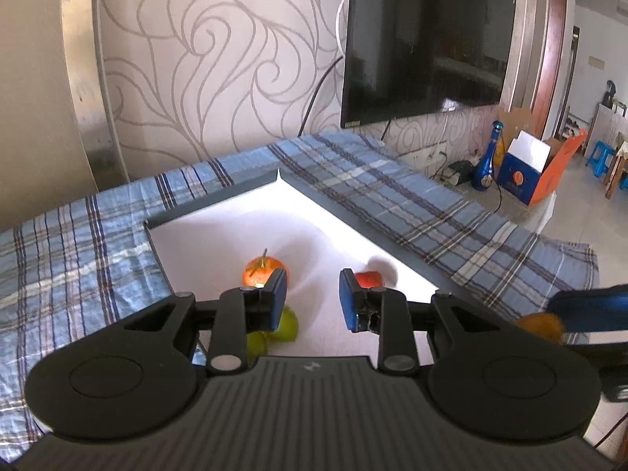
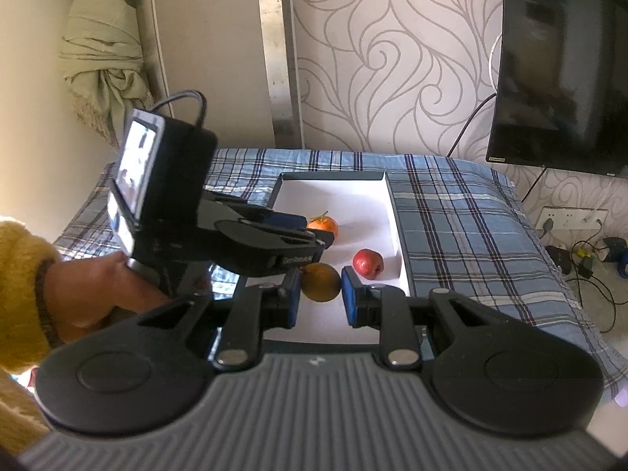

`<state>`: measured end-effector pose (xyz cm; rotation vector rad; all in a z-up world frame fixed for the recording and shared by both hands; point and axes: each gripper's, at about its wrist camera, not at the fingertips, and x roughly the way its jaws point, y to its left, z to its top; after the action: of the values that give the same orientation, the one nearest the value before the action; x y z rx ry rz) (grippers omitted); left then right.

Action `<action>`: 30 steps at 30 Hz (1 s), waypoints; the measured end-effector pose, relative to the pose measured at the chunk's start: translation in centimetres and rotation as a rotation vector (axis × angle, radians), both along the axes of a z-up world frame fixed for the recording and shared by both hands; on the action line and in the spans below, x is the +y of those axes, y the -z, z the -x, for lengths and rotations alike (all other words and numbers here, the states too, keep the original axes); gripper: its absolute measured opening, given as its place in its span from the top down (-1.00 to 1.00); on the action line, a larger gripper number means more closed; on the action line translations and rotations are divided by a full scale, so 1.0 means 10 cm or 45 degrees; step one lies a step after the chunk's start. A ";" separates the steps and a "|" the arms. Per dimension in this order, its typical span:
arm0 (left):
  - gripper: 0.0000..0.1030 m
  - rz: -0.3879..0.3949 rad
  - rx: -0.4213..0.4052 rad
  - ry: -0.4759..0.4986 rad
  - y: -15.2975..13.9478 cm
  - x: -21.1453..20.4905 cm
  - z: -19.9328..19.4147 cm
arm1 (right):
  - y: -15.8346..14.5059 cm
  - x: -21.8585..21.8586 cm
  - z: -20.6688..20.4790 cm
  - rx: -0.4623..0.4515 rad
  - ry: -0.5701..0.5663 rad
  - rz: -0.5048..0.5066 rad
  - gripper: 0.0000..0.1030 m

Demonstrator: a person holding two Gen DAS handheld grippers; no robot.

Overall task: Organize fruits
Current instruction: 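Carry the brown kiwi into the tray and open the right gripper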

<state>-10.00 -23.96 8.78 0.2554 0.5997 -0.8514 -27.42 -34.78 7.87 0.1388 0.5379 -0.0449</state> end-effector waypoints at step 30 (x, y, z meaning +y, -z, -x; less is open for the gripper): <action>0.12 0.076 -0.035 -0.094 -0.41 0.81 0.40 | 0.34 -0.25 -0.48 0.110 -0.016 -0.062 0.50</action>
<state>-13.96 -15.81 12.84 0.1896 0.5540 -0.7917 -22.65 -37.26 4.51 0.1815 0.6263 -0.0253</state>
